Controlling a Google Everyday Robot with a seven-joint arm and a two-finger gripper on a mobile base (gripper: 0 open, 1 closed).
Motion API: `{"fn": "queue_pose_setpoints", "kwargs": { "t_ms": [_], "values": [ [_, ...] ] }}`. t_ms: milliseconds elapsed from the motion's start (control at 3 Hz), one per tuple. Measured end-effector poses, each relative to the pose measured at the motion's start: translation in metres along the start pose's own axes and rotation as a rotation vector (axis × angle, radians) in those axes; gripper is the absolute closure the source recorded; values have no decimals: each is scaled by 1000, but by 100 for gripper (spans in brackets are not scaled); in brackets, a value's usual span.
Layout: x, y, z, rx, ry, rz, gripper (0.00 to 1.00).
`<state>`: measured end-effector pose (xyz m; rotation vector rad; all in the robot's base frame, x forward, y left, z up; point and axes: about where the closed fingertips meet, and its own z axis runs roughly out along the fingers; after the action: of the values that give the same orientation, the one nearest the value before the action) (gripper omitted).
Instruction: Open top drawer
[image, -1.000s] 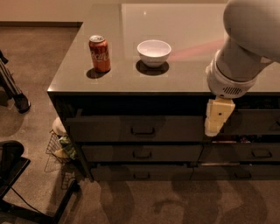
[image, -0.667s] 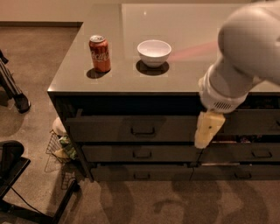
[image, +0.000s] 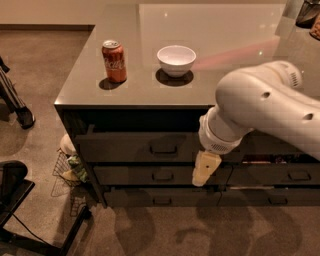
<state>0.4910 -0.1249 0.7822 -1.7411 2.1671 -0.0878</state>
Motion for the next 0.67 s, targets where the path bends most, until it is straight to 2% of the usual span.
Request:
{"fn": "queue_pose_setpoints", "kwargs": {
  "t_ms": [333,667],
  "values": [
    [-5,-11,45,-23,27,-25,0],
    [5,-25,82,-55,56,-40,0]
  ]
}}
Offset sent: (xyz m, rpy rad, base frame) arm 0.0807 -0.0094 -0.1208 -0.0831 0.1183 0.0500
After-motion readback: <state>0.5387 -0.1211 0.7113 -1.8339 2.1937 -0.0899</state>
